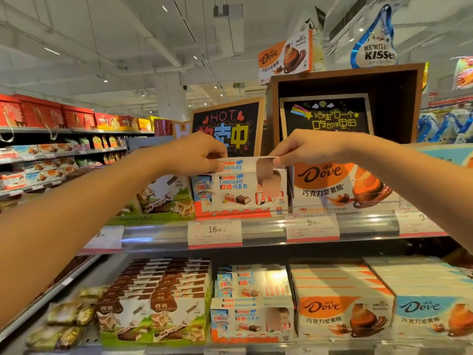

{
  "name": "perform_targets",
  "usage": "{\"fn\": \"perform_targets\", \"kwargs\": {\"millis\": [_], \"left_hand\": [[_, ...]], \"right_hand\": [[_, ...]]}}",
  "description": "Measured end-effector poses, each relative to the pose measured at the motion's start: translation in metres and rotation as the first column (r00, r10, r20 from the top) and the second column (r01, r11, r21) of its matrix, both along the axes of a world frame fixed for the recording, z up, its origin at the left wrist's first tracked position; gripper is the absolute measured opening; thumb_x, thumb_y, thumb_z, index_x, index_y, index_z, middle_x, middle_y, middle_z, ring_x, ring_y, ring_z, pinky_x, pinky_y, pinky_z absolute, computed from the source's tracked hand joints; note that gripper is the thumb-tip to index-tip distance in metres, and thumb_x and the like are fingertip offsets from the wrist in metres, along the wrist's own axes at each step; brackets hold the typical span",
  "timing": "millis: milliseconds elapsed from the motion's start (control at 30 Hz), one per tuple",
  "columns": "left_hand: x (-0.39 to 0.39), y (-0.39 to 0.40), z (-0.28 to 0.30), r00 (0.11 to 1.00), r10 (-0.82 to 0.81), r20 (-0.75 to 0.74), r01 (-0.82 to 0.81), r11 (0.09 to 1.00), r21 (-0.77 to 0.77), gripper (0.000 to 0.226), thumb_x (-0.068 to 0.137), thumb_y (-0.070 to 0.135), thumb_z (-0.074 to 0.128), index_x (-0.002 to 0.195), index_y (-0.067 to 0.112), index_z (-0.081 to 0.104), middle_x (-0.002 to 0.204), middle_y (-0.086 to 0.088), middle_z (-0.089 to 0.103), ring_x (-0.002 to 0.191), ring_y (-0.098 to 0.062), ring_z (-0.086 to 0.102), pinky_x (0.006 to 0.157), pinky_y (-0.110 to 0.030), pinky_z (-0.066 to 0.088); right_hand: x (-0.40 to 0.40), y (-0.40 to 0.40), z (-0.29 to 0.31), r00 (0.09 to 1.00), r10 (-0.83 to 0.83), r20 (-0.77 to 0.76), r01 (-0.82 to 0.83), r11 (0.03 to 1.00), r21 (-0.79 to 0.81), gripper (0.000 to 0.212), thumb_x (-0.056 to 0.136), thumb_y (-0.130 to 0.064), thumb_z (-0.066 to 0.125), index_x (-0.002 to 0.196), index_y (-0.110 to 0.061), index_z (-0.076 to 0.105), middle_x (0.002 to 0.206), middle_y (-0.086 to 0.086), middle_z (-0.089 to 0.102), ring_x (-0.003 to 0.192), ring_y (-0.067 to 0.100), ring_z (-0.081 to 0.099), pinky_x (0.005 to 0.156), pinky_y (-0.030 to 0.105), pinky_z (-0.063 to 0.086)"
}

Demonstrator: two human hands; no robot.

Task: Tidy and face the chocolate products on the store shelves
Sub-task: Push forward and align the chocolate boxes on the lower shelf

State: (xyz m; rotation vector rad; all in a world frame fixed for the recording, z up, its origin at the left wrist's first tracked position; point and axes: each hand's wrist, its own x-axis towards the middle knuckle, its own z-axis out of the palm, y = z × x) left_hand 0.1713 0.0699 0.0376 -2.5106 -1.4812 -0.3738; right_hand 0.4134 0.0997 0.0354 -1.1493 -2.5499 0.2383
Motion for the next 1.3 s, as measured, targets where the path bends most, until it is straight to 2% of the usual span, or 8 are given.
{"fn": "perform_targets", "kwargs": {"millis": [100, 200, 333, 533, 700, 867, 1033, 1300], "left_hand": [[0.005, -0.002, 0.009, 0.998, 0.021, -0.055, -0.023, 0.999, -0.037, 0.025, 0.094, 0.025, 0.052, 0.108, 0.011, 0.069, 0.094, 0.007, 0.067, 0.071, -0.008, 0.059, 0.053, -0.010, 0.044], [0.001, -0.004, 0.006, 0.989, 0.054, -0.137, -0.079, 0.978, -0.191, 0.058, 0.092, 0.056, 0.033, 0.114, 0.012, 0.064, 0.102, -0.006, 0.069, 0.086, -0.018, 0.064, 0.080, -0.028, 0.053], [0.001, -0.008, -0.014, 0.883, 0.133, -0.451, -0.213, 0.968, -0.132, 0.113, 0.060, 0.086, 0.017, 0.150, 0.019, 0.002, 0.146, -0.004, 0.041, 0.125, -0.022, 0.047, 0.105, -0.035, 0.038], [0.010, -0.006, 0.012, 0.911, 0.056, -0.409, -0.147, 0.970, -0.194, 0.091, 0.069, 0.076, 0.033, 0.142, 0.021, 0.038, 0.124, 0.002, 0.059, 0.099, -0.010, 0.053, 0.095, -0.030, 0.043], [0.008, 0.011, 0.010, 0.885, 0.138, -0.446, -0.233, 0.958, -0.167, 0.103, 0.061, 0.082, 0.042, 0.146, 0.027, 0.025, 0.141, 0.003, 0.046, 0.126, -0.019, 0.045, 0.106, -0.037, 0.032], [0.006, 0.019, -0.008, 0.904, 0.121, -0.411, -0.193, 0.972, -0.138, 0.091, 0.078, 0.075, 0.037, 0.149, 0.022, 0.016, 0.136, 0.001, 0.051, 0.117, -0.019, 0.052, 0.098, -0.032, 0.041], [0.006, 0.016, -0.007, 0.924, 0.043, -0.381, -0.066, 0.997, -0.048, 0.067, 0.077, 0.071, 0.044, 0.121, 0.020, 0.052, 0.098, 0.004, 0.065, 0.083, -0.012, 0.060, 0.075, -0.029, 0.052], [0.003, 0.018, -0.011, 0.909, 0.033, -0.415, -0.019, 0.999, 0.038, 0.084, 0.062, 0.080, 0.030, 0.116, 0.021, 0.055, 0.085, 0.005, 0.065, 0.071, -0.010, 0.058, 0.064, -0.027, 0.047]], "right_hand": [[-0.005, -0.002, 0.000, 0.999, -0.032, 0.038, 0.034, 0.998, -0.045, 0.029, 0.096, -0.030, 0.045, 0.111, -0.022, 0.068, 0.123, 0.000, 0.060, 0.115, 0.020, 0.053, 0.094, 0.030, 0.037], [-0.017, -0.006, 0.002, 0.979, -0.036, 0.201, 0.065, 0.988, -0.142, 0.051, 0.095, -0.047, 0.040, 0.141, -0.027, 0.038, 0.150, -0.006, 0.033, 0.137, 0.016, 0.030, 0.104, 0.028, 0.022], [-0.031, -0.004, 0.002, 0.888, -0.059, 0.456, 0.107, 0.991, -0.080, 0.077, 0.086, -0.047, 0.058, 0.148, -0.027, 0.018, 0.149, -0.004, 0.032, 0.137, 0.018, 0.028, 0.106, 0.028, 0.021], [-0.034, -0.004, 0.011, 0.885, -0.140, 0.443, 0.146, 0.989, 0.021, 0.071, 0.085, -0.048, 0.057, 0.146, -0.025, 0.028, 0.147, 0.000, 0.036, 0.136, 0.022, 0.032, 0.106, 0.034, 0.028], [-0.030, 0.010, 0.005, 0.908, -0.146, 0.393, 0.181, 0.982, -0.055, 0.068, 0.082, -0.050, 0.061, 0.141, -0.028, 0.036, 0.135, -0.006, 0.049, 0.126, 0.019, 0.045, 0.109, 0.039, 0.032], [-0.025, 0.018, 0.001, 0.933, -0.085, 0.351, 0.099, 0.995, -0.022, 0.051, 0.081, -0.051, 0.061, 0.126, -0.029, 0.052, 0.114, -0.012, 0.060, 0.107, 0.012, 0.054, 0.101, 0.038, 0.039], [-0.025, 0.016, 0.003, 0.934, -0.075, 0.349, 0.073, 0.997, 0.019, 0.065, 0.071, -0.061, 0.064, 0.125, -0.026, 0.053, 0.118, -0.009, 0.056, 0.110, 0.014, 0.052, 0.099, 0.036, 0.039], [-0.030, 0.013, 0.002, 0.923, -0.091, 0.373, 0.119, 0.992, -0.052, 0.105, 0.052, -0.081, 0.058, 0.141, -0.030, 0.036, 0.138, -0.004, 0.048, 0.124, 0.019, 0.046, 0.107, 0.043, 0.035]]}}
